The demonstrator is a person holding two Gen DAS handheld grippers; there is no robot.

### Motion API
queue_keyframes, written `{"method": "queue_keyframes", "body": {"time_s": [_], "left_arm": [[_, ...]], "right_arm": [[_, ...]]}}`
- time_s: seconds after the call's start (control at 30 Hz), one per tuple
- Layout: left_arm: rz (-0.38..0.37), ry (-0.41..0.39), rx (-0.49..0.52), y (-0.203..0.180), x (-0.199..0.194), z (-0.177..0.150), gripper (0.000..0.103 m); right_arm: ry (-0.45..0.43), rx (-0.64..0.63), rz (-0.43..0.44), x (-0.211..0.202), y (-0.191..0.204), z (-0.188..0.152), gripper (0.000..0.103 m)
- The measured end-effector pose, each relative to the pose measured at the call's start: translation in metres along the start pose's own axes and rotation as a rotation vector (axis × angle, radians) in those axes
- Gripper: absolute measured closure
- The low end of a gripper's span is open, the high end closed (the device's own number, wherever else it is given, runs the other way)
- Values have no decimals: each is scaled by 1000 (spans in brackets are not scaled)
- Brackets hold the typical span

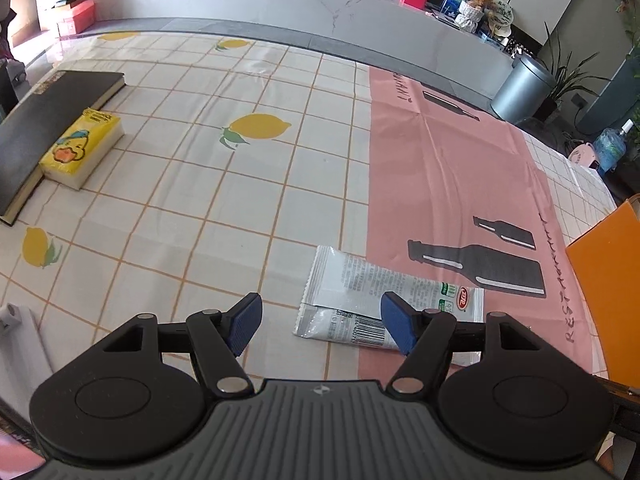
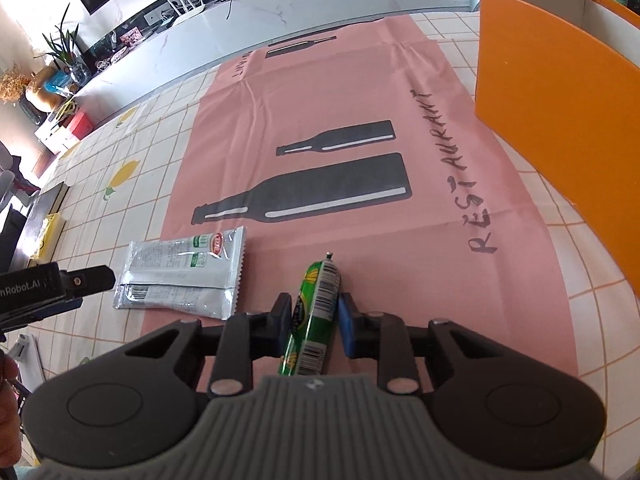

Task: Organize snacks
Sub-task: 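Lower the right tool over the green sausage and close on it, then grasp the white wafer packets with the left tool while the right tool lifts the sausage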

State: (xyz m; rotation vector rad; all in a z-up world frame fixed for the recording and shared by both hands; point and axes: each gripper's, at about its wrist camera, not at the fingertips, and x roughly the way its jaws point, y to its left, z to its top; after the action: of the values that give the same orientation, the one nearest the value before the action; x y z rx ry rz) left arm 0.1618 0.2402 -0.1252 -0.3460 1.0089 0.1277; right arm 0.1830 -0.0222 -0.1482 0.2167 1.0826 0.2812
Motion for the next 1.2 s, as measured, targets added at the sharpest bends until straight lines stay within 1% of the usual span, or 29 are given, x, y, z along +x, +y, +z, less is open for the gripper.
{"method": "queue_keyframes", "body": {"time_s": [0.07,0.13,0.23,0.3,0.47,0.53,0.6,0.7,0.8,0.83,0.9,0.97,1.0,1.1,1.2], "left_arm": [[-7,22,-2,-2,6,-2,23],[-32,46,1,-5,9,-6,26],[-66,66,6,-11,7,-13,26],[-103,91,20,-19,6,-18,26],[-193,155,127,-50,6,-32,26],[-213,161,179,-63,5,-35,28],[-192,137,235,-72,0,-34,28],[-106,72,327,-80,-6,-28,24],[-38,40,448,-88,-3,-19,23],[-28,34,491,-92,-1,-17,22],[-14,36,568,-98,5,-12,21],[-12,40,637,-103,11,-9,20],[-13,44,668,-105,15,-8,18],[-4,52,703,-106,27,-4,17],[-22,78,682,-102,37,2,17]], "right_arm": [[0,-8,7,0,0,0,81],[2,-13,19,-1,-2,-1,81],[5,-9,32,-2,-8,0,81],[4,-13,29,-3,-12,0,81],[-8,-8,10,-6,-25,5,81],[-21,-15,-1,-7,-29,7,81],[-34,-26,-8,-7,-33,10,81],[-44,-37,-13,-6,-34,12,80],[-49,-49,-3,-6,-34,10,77],[-51,-57,-5,-6,-33,9,77],[-54,-73,-9,-8,-32,7,68],[-57,-79,-11,-9,-32,5,63],[-55,-80,-9,-8,-31,4,62],[-50,-73,-4,-7,-33,1,62],[-59,-86,-8,-6,-31,-2,62]]}}
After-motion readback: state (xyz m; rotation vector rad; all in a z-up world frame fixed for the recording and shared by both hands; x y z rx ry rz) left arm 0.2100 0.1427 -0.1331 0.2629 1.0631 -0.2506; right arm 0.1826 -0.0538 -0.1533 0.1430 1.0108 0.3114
